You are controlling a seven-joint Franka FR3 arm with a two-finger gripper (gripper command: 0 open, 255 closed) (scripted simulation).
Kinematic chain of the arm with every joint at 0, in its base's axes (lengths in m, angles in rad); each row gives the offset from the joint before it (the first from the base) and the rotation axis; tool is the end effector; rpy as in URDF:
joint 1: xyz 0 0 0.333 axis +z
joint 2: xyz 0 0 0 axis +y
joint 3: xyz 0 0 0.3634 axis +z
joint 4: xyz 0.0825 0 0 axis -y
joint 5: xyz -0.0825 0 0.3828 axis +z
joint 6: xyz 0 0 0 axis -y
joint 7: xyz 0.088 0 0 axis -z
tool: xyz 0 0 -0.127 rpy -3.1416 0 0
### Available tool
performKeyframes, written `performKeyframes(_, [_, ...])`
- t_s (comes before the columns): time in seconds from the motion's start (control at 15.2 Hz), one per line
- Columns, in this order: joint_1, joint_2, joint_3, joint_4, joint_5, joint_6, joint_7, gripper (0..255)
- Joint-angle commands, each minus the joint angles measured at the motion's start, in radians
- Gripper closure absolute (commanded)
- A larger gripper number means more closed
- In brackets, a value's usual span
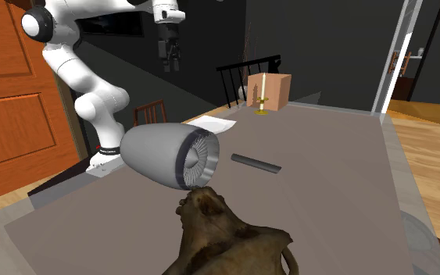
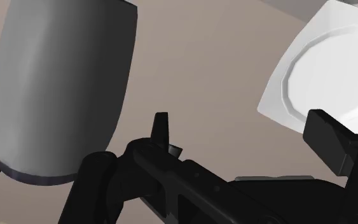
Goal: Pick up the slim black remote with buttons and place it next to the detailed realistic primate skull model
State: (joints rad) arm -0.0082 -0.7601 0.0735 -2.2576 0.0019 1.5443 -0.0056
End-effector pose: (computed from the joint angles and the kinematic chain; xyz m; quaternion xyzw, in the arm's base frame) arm 0.2784 0.0284 0.6400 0.9991 0.0260 0.0232 0.0239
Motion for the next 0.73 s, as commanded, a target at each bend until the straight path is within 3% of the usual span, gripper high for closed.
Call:
performKeyframes(0.0, [0.000,0.000,0.000,0.000,0.000,0.000,0.000,0])
performKeyframes(0.66, [-0.052,0.295,-0.001,0.003,0.021,0.281,0.101,0])
